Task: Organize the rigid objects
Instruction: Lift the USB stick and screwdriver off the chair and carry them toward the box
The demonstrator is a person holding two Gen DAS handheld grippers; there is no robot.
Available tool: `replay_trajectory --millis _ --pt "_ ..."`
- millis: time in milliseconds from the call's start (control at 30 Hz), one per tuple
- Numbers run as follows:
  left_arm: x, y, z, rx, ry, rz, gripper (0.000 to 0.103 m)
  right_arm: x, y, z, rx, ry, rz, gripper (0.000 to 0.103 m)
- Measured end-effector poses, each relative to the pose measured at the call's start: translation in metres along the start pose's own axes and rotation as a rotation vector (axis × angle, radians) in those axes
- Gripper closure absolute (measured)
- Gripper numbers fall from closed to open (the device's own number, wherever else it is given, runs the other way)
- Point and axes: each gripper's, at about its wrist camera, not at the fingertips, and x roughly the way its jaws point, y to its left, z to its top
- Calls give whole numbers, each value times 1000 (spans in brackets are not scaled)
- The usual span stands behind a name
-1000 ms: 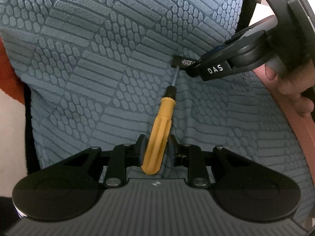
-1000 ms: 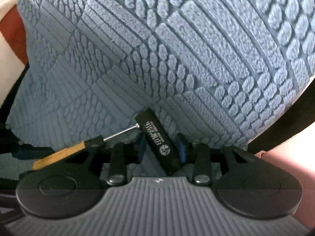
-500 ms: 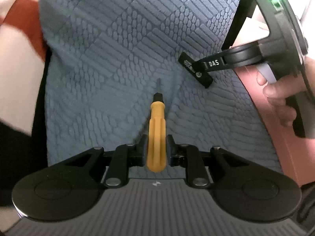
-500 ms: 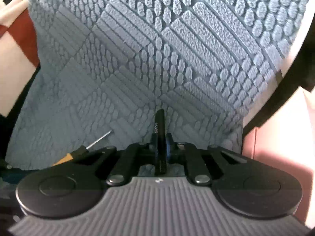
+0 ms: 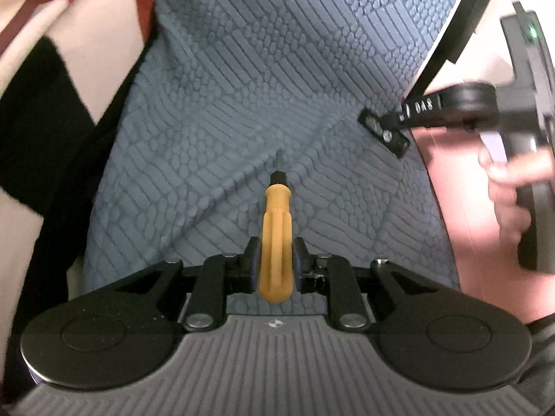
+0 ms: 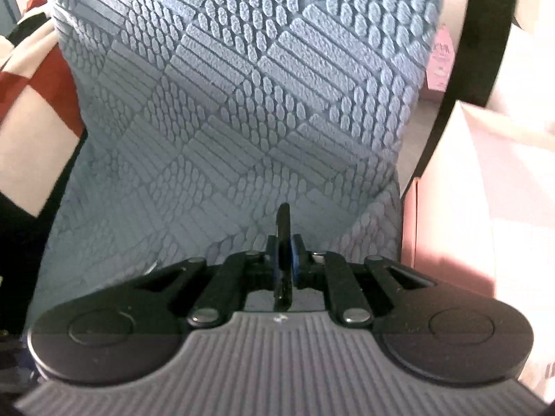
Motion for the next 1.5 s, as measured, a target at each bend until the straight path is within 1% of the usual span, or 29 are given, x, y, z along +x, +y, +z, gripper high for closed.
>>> replay_trajectory --millis 100,400,500,600,800,933,1100,1233,1300,1367,1500 --pt "-5 4 -2 -48 -10 -24 80 5 9 -9 14 -1 11 93" --pt "-10 2 -16 -112 -11 -42 80 -22 33 -57 0 24 46 94" --pt "-11 -1 -22 -112 -4 -53 80 -22 47 -71 -13 30 54 94" --pt "-14 -6 -26 -100 -4 -44 80 -30 55 -90 -12 45 70 94" --pt "-18 -9 -39 -112 9 -39 80 -45 68 -123 -9 69 90 94" --pt "-24 -17 -52 -100 18 -29 80 -64 80 -138 -30 41 85 94" --pt "-26 -26 -69 -107 29 -26 80 -81 84 -162 -13 17 72 94" --pt "-20 -28 -77 -106 50 -19 80 -77 86 -171 -11 28 64 94" --pt "-20 -28 -77 -103 43 -22 79 -72 85 -175 -3 42 67 94" --pt "-18 -26 -76 -109 39 -25 79 -71 84 -175 -3 36 65 94" --pt "-13 -25 -72 -129 33 -31 68 -68 79 -174 21 39 74 92"
